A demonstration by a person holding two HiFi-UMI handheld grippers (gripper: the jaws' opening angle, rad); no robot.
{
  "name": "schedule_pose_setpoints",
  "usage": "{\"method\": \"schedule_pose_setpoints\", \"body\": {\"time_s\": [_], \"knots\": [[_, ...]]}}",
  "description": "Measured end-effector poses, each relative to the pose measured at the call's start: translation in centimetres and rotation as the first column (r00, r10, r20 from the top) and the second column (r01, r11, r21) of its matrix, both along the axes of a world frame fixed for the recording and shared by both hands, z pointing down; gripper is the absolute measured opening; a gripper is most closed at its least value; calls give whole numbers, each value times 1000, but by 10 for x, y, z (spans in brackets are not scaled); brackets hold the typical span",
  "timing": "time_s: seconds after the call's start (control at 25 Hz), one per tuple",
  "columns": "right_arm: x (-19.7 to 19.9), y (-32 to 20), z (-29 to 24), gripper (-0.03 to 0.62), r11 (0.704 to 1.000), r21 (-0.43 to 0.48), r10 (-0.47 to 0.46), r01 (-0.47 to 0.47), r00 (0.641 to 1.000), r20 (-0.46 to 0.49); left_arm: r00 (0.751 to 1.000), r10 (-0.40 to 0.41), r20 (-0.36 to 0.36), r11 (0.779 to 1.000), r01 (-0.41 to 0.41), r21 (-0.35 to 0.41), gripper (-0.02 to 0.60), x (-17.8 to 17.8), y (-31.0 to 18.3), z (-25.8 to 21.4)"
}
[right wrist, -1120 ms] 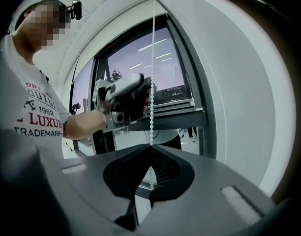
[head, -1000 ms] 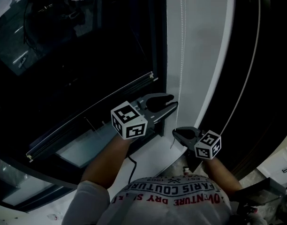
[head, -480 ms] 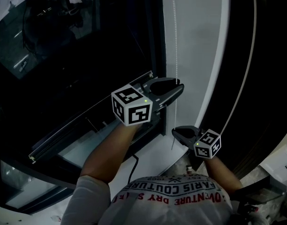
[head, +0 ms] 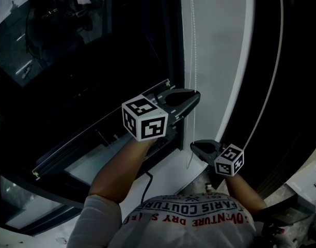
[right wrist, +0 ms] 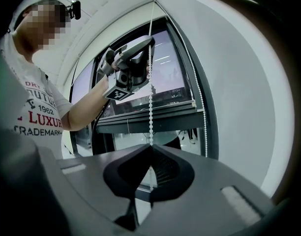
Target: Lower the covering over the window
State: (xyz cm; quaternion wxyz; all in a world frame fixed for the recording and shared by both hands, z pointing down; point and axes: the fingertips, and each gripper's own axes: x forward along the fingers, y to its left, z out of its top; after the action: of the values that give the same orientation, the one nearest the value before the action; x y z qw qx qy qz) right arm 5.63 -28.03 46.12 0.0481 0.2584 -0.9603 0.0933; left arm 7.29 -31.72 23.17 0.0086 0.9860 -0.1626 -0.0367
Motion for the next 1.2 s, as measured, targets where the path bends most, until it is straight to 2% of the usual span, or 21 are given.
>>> {"method": "schedule_pose_setpoints", "body": {"time_s": [0.08, 0.2, 0.36, 0.56, 0.72, 1.0, 1.2], "knots": [[-2, 1, 3, 8, 1000, -16, -6, 6, 1000, 8, 1000, -4, -2, 1000, 4, -7, 6, -3, -1, 3], [-5, 4, 20, 8, 999, -42, -11, 9, 999, -31, 999, -6, 37, 1000, 6, -13, 6, -3, 0, 20], [-5, 6, 42, 8, 994, -112, -2, 2, 1000, -1, 1000, -7, 14, 999, 8, -48, 6, -6, 0, 42], [-8, 17, 91, 8, 985, -174, -23, 1, 992, -121, 993, -20, 118, 997, 28, -66, 6, -4, 3, 94], [-12, 26, 121, 8, 959, -285, -30, 10, 997, -65, 991, -27, 131, 993, 42, -113, 8, -4, 0, 129], [-4, 29, 157, 8, 941, -334, 1, -42, 992, -123, 988, -43, 151, 989, 64, -136, 8, -7, 3, 165], [-1, 37, 183, 9, 934, -352, -3, -63, 982, -186, 978, -51, 204, 987, 80, -137, 8, -8, 7, 193]]}}
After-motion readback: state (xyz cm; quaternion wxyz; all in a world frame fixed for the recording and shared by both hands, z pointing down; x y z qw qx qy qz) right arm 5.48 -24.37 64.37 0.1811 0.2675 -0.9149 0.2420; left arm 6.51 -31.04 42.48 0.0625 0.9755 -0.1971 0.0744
